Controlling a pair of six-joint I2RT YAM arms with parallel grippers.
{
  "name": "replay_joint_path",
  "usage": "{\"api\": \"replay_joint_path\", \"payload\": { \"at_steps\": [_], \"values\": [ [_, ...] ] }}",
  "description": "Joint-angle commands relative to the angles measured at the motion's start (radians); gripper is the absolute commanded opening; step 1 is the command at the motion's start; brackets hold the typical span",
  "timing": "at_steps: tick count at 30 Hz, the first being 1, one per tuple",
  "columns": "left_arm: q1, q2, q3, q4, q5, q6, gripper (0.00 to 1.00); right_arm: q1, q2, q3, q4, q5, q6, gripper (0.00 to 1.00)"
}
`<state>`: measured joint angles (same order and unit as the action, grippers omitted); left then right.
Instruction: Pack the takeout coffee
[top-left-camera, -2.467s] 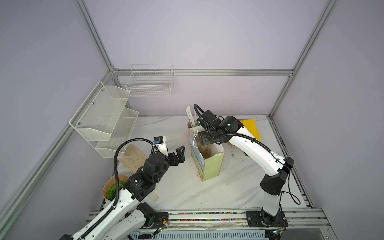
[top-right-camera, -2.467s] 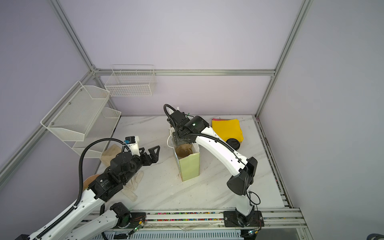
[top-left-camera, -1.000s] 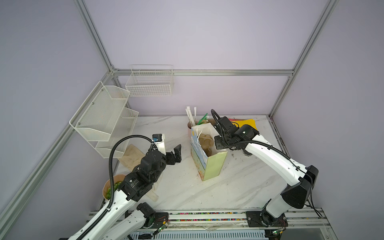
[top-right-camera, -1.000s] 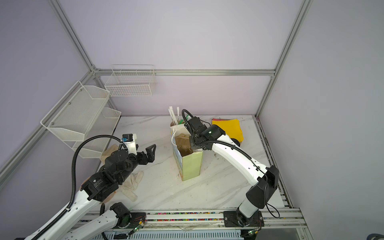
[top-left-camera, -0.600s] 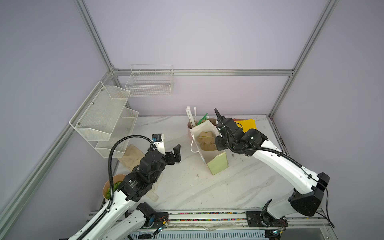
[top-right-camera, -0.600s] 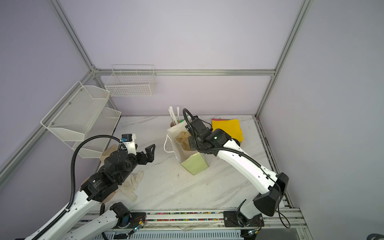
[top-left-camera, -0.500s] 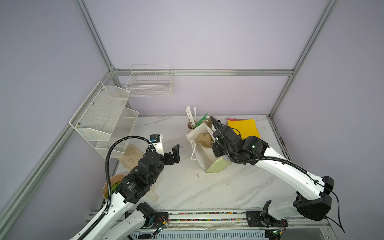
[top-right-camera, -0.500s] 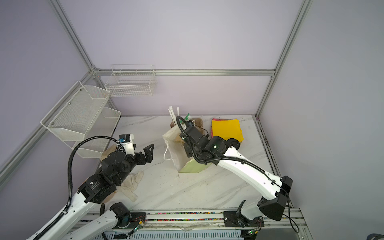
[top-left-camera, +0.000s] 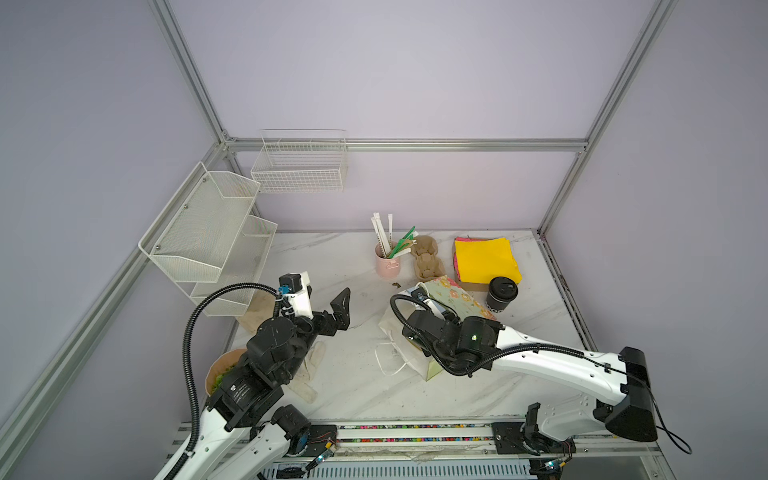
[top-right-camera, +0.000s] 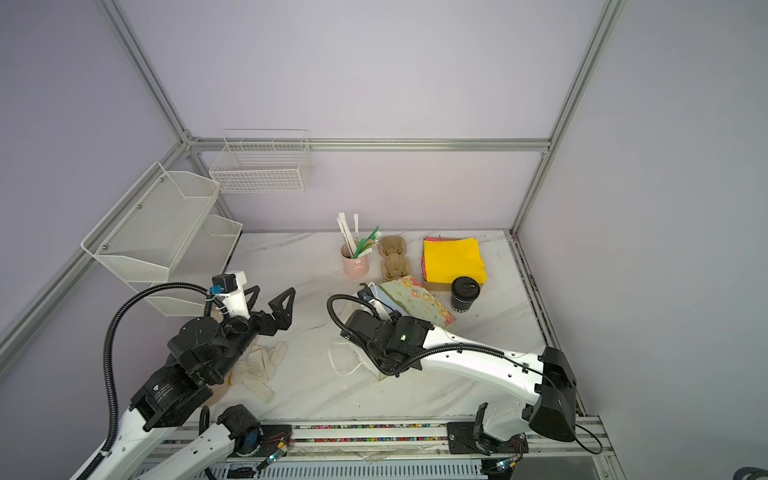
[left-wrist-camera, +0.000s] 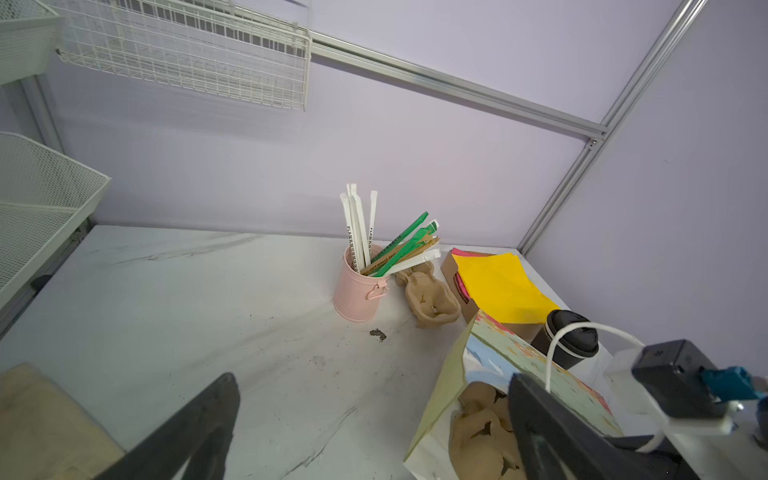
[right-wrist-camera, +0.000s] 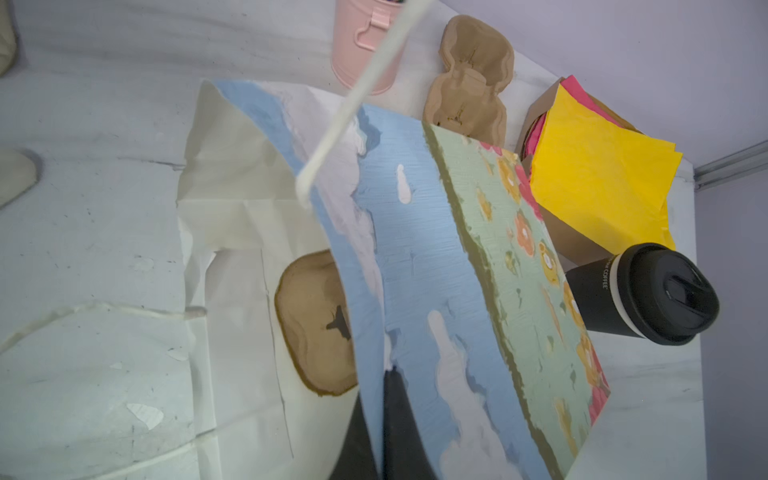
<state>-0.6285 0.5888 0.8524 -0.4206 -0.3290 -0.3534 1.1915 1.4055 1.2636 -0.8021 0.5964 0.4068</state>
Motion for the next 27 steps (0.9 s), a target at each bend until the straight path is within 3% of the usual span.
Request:
{"api": "replay_joint_path", "payload": {
  "at_steps": [1, 6, 13, 19, 27],
  "values": [
    [0.003, 0.031, 0.008, -0.005, 0.147, 0.058, 1.00, 0.005, -0.026, 0.007, 0.068, -0.023, 0.013, 0.00],
    [-0.002, 0.106, 0.010, -0.035, 0.323, 0.051, 1.00, 0.005, -0.027, -0.019, 0.111, -0.049, 0.016, 0.00],
    [-0.013, 0.116, -0.040, -0.083, 0.378, -0.085, 1.00, 0.005, -0.022, -0.040, 0.197, -0.065, 0.048, 0.00],
    [-0.019, 0.114, -0.125, 0.006, 0.485, -0.191, 1.00, 0.005, -0.009, -0.052, 0.263, -0.101, 0.080, 0.00],
    [-0.049, 0.130, -0.185, 0.012, 0.456, -0.271, 1.00, 0.003, -0.009, -0.074, 0.281, -0.143, 0.101, 0.05]
  ]
}}
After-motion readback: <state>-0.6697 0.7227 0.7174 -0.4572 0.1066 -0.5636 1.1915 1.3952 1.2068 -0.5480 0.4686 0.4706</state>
